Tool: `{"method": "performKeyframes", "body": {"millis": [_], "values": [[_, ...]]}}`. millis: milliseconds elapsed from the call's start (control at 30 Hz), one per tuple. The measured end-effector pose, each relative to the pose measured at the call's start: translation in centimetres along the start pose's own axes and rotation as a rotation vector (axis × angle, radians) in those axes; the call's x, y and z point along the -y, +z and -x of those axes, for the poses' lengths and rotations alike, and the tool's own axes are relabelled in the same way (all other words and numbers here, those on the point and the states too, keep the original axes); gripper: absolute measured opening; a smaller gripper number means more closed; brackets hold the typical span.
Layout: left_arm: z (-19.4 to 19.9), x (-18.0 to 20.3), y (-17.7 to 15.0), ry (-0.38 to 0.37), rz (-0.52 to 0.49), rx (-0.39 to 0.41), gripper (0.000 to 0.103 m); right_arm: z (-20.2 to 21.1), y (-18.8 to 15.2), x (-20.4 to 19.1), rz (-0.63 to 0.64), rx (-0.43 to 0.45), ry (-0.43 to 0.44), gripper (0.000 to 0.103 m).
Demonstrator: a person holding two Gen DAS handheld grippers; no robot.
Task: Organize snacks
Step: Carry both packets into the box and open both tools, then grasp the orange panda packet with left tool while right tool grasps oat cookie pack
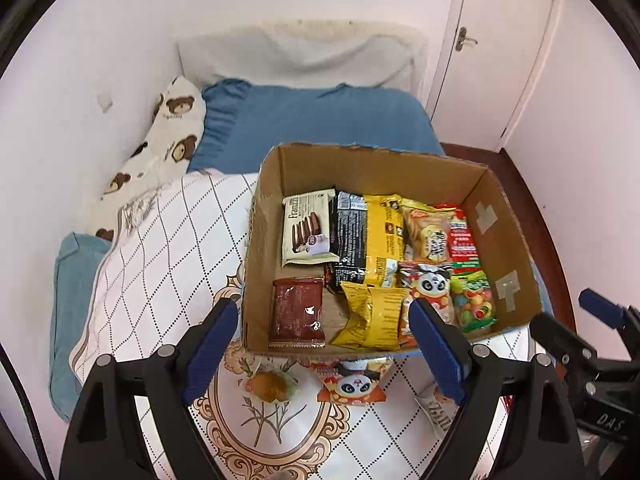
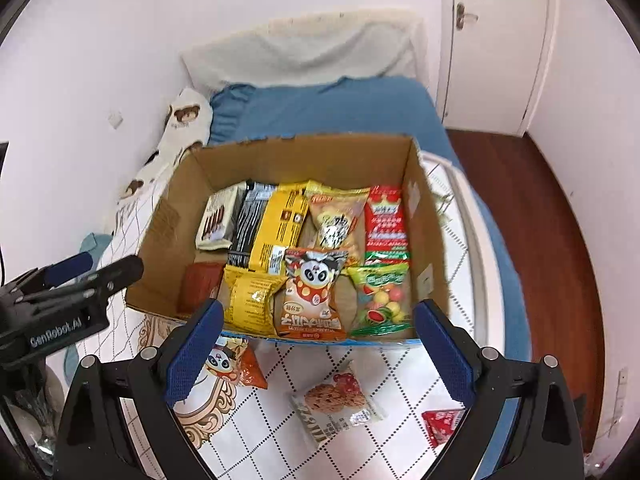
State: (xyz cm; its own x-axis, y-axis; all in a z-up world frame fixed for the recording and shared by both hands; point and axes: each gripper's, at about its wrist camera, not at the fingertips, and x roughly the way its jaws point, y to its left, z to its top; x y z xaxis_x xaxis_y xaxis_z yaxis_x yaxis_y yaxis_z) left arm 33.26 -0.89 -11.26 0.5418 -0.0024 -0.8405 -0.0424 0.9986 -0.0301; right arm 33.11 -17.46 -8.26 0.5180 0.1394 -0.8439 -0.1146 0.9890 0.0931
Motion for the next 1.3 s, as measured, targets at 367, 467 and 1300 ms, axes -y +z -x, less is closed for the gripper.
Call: {"method": "performKeyframes", "body": {"millis": [367, 467, 1300], "values": [[4.5, 0.2, -2.1, -0.023, 0.038, 0.093, 0.087, 4.9, -1.7, 0.4, -0.037, 0.062, 0.066, 0.098], [3.0, -0.7, -3.6, -0.038, 0.093, 0.031, 0.087, 4.0, -2.8, 1.1, -0.070, 0.026, 0.118, 0.098], [-16.1, 3.8, -10.3, -0.077, 0.019, -0.374, 0.049, -13.8, -12.3, 4.6, -0.479, -0.300, 0.108, 0.070]]}}
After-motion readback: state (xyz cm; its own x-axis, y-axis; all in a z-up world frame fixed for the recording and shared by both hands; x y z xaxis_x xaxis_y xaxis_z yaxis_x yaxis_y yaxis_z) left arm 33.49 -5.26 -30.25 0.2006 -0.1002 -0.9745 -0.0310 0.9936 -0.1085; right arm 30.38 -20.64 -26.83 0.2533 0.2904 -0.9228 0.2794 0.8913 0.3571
